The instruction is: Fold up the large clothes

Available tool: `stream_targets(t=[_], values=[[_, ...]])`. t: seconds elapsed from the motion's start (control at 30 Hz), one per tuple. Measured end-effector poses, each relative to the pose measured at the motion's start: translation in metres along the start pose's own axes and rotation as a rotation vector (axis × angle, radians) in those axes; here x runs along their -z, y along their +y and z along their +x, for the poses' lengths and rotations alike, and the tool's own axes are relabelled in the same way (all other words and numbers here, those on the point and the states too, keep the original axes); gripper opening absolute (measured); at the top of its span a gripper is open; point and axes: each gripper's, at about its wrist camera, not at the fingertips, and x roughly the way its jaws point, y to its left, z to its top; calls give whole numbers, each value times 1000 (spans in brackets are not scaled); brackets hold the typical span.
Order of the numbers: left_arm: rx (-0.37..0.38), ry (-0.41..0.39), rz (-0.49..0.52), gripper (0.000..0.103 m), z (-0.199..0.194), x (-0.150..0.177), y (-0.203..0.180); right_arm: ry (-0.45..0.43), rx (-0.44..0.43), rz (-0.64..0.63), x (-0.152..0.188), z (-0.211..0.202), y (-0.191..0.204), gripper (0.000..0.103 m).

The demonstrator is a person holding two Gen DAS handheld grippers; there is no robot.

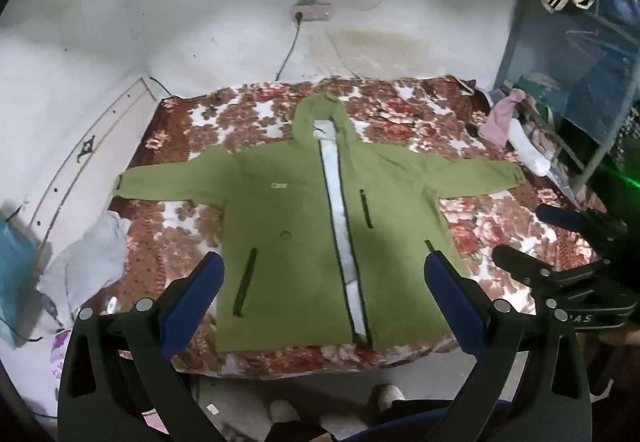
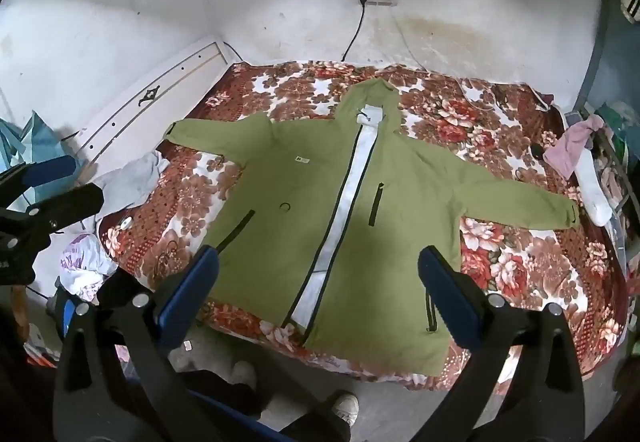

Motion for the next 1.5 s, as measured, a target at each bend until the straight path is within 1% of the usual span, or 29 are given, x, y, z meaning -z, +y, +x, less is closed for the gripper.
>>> stream_targets(t=[0.1,0.27,0.37,0.47,0.7,0.93,1.27,1.37,1.5], values=[[-13,0,3,98,3,-1,-1,-1,-1,0,0,0,-1,98],[-2,15,11,98,6,-2,-3,-8,-10,29,0,-1,-1,98],[-15,20,13,98,9,-2,-3,-7,5,11,-1,0,1,98],[-23,17,18,98,9,1,-5,-3,-3,15,-4,2,-3,98],[-16,23,10,98,11,-3,-8,1,0,14,-4,3,-3,98],[-28,27,9,98,16,-8,-10,2,-1,14,-3,5,-7,98],[-42,36,10,98,27,-9,-2,10,-1,13,-2,8,-12,98],[-40,39,7,98,30,-11,-1,9,15,-7,0,9,-15,98],[-48,39,11,98,32,-7,-1,17,7,-7,-1,14,-24,98]])
